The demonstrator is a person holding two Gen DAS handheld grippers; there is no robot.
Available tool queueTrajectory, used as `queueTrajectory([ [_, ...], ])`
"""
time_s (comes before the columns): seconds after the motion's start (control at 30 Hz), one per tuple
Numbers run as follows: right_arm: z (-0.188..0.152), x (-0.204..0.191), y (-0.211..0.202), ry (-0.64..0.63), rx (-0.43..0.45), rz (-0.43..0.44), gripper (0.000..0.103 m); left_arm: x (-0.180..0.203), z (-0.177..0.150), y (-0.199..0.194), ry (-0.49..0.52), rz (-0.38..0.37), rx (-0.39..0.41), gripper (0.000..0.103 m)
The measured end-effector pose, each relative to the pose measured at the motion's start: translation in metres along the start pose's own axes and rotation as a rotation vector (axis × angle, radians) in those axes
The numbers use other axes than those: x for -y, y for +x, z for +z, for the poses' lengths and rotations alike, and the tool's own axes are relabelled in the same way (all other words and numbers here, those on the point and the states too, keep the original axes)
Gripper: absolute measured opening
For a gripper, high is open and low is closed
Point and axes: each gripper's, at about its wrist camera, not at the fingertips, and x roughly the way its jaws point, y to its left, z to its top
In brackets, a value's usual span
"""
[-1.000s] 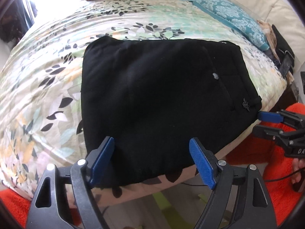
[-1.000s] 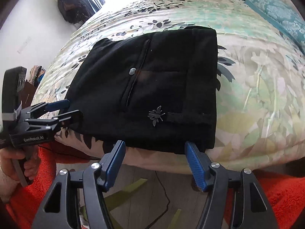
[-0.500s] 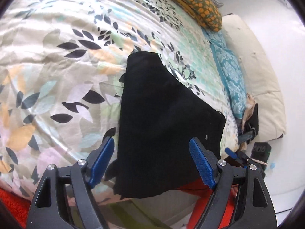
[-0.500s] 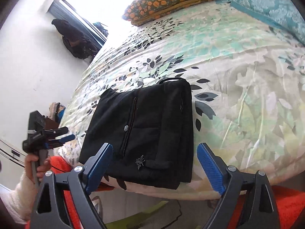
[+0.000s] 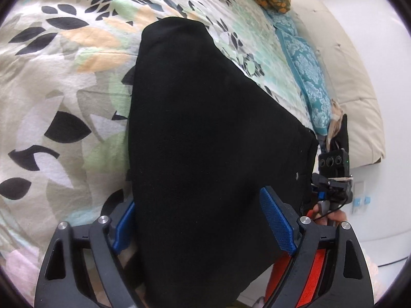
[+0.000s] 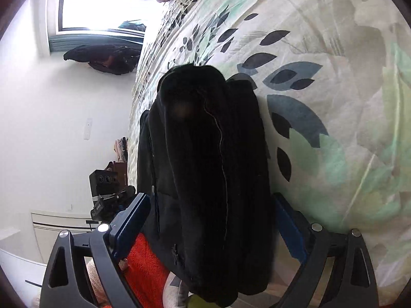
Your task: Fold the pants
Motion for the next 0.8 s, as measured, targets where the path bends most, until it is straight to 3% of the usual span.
queueTrajectory([
  [0.03, -0.001, -0.006, 0.004, -0.032, -0.009, -0.028, 0.094, 0.002, -0.001, 0.0, 0.011, 0.008, 0.0, 0.087],
  [0.07, -0.002, -0.012, 0.009, -0.064, -0.018, -0.059, 0.094, 0.003, -0.002, -0.001, 0.021, 0.026, 0.003, 0.075],
  [0.13, -0.005, -0.021, 0.011, -0.117, -0.04, -0.099, 0.076, 0.002, -0.004, -0.008, 0.019, 0.079, 0.011, 0.036],
  [0.17, -0.007, -0.022, 0.008, -0.113, -0.035, -0.074, 0.056, -0.001, -0.005, -0.016, -0.015, 0.046, 0.022, 0.024],
  [0.2, -0.008, -0.022, 0.003, -0.111, -0.02, -0.056, 0.049, 0.0, -0.005, -0.023, -0.041, 0.011, 0.037, 0.021],
  [0.37, -0.016, -0.059, -0.021, -0.155, 0.05, 0.037, 0.035, 0.048, -0.013, -0.07, 0.062, 0.023, 0.098, 0.019],
  [0.5, -0.022, -0.104, -0.038, -0.211, 0.097, 0.083, 0.035, 0.066, -0.015, -0.118, 0.088, 0.005, 0.162, 0.019],
  [0.67, -0.02, -0.146, -0.035, -0.256, 0.129, 0.123, 0.035, 0.065, -0.007, -0.153, 0.09, -0.005, 0.226, 0.019],
  [0.8, -0.015, -0.136, -0.023, -0.242, 0.109, 0.093, 0.035, 0.038, -0.005, -0.14, 0.037, 0.017, 0.215, 0.02],
])
